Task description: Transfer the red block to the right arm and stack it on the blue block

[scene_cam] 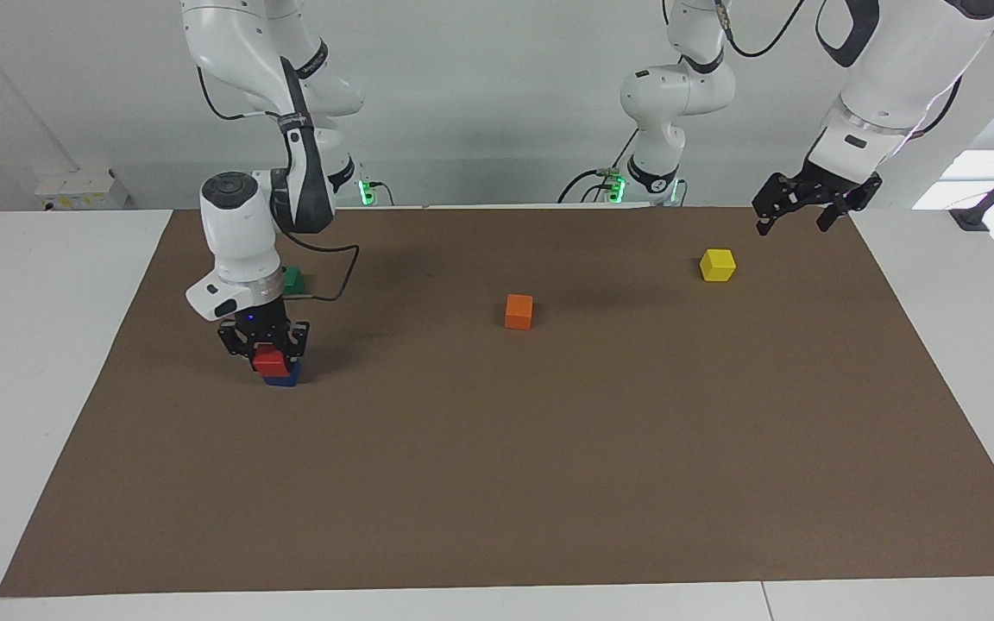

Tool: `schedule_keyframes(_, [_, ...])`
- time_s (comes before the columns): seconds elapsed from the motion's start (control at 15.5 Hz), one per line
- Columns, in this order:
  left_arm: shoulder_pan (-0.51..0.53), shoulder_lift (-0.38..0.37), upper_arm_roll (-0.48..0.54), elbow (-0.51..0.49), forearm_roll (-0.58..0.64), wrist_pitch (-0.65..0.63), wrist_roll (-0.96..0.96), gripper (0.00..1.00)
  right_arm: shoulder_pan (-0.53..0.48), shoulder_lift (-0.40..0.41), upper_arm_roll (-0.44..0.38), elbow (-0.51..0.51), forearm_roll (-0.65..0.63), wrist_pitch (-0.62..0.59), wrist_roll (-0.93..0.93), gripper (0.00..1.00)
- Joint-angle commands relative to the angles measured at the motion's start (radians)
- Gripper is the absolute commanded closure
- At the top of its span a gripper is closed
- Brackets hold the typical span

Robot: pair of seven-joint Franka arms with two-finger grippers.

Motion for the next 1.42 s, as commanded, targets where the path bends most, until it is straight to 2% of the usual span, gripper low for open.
schedule_keyframes(0.0, [-0.012,-0.021,0.015,-0.014,-0.026,0.001,0.016,0.0,-0.024,-0.008,0.012,-0.017,-0.025,0.025,0.03,0.0])
schedule_keyframes(0.19, [-0.012,-0.023,0.017,-0.018,-0.026,0.001,0.021,0.0,-0.024,-0.014,0.012,-0.002,-0.024,-0.01,0.027,0.0])
schedule_keyframes(0.26, [-0.012,-0.028,0.018,-0.022,-0.026,0.002,0.018,0.0,-0.021,-0.023,0.014,0.023,-0.024,-0.06,0.019,0.0])
schedule_keyframes(0.39, [-0.01,-0.029,0.017,-0.022,-0.024,-0.005,0.01,0.0,-0.01,-0.046,0.017,0.12,-0.018,-0.245,-0.016,0.0])
schedule_keyframes(0.52, [0.0,-0.031,0.018,-0.023,-0.024,-0.004,0.01,0.0,-0.004,-0.068,0.02,0.245,0.019,-0.455,-0.146,0.0])
schedule_keyframes(0.65, [0.005,-0.031,0.022,-0.023,-0.024,-0.002,0.01,0.0,-0.006,-0.086,0.023,0.345,0.146,-0.598,-0.209,0.0])
schedule_keyframes(0.9, [0.002,-0.031,0.02,-0.023,-0.024,-0.002,0.01,0.0,-0.009,-0.112,0.023,0.438,0.196,-0.741,-0.242,0.0])
schedule_keyframes(1.1, [0.003,-0.029,0.02,-0.023,-0.024,-0.002,0.01,0.0,-0.019,-0.126,0.018,0.562,0.197,-0.957,-0.323,0.0])
schedule_keyframes(1.23, [0.005,-0.031,0.022,-0.023,-0.024,-0.002,0.01,0.0,-0.018,-0.129,0.003,0.627,0.202,-1.07,-0.342,0.0])
schedule_keyframes(1.35, [0.003,-0.031,0.022,-0.023,-0.024,-0.002,0.01,0.0,0.0,-0.134,-0.046,0.653,0.203,-1.122,-0.346,0.0])
